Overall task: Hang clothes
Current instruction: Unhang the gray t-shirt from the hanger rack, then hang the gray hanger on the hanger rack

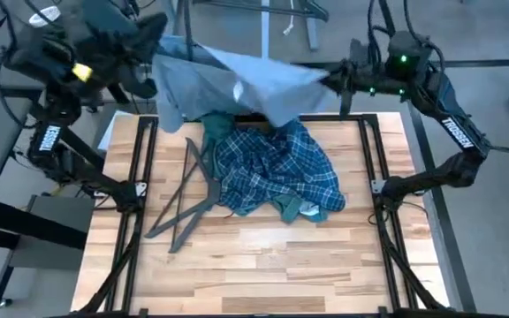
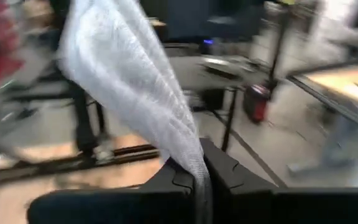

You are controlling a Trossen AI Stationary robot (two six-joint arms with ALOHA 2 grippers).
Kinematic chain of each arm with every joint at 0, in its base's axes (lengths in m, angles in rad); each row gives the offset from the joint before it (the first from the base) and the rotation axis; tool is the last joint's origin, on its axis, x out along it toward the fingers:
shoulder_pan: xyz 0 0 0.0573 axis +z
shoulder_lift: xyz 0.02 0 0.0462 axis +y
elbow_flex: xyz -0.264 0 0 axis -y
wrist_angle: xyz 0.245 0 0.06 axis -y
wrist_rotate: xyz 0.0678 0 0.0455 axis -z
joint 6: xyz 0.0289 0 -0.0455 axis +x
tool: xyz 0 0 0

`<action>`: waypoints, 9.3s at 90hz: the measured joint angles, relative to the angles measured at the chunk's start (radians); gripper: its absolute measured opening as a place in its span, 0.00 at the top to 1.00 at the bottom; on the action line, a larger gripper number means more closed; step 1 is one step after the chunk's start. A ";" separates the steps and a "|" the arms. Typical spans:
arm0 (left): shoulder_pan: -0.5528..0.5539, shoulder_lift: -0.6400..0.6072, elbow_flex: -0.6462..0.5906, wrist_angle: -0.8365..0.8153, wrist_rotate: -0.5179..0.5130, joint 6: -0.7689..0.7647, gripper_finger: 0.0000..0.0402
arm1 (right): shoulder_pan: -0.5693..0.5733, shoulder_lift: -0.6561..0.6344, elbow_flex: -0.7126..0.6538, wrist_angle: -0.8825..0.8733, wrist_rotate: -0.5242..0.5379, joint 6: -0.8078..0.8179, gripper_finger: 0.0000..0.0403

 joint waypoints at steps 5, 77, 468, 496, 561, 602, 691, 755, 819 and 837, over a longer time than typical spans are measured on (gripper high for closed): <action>0.000 0.002 -0.002 0.087 0.070 -0.066 0.99 | 0.056 -0.001 0.016 -0.071 0.000 -0.015 1.00; 0.000 -0.049 -0.009 -0.791 -0.421 0.090 1.00 | 0.348 -0.019 -0.117 -0.481 0.106 0.410 0.76; 0.037 0.216 -0.171 -1.239 -0.198 0.102 0.85 | 0.074 0.237 0.137 -0.530 0.170 -0.151 0.92; 0.043 0.205 0.007 -1.225 -0.257 0.305 0.70 | 0.065 0.237 0.137 -0.447 0.181 -0.141 0.92; 0.470 0.116 0.119 -1.015 -0.115 0.442 0.70 | -0.262 0.242 0.137 0.183 0.183 0.108 0.92; 0.512 0.199 0.118 -1.067 -0.039 0.477 0.70 | -0.460 0.288 0.137 0.230 0.043 0.147 0.92; 0.348 0.186 0.048 -1.402 0.073 -0.027 0.70 | -0.236 0.119 0.138 -0.334 0.030 -0.076 0.40; -0.202 -0.141 -1.354 -0.836 0.282 -0.879 0.70 | -0.052 0.126 -0.076 -0.232 0.027 -0.041 0.41; -0.494 0.052 -1.547 -0.338 0.260 -1.061 0.70 | -0.001 0.125 -0.122 -0.363 0.028 -0.041 0.41; -0.504 0.108 -1.546 -0.244 0.265 -1.100 0.70 | -0.005 0.125 -0.122 -0.365 0.028 -0.049 0.41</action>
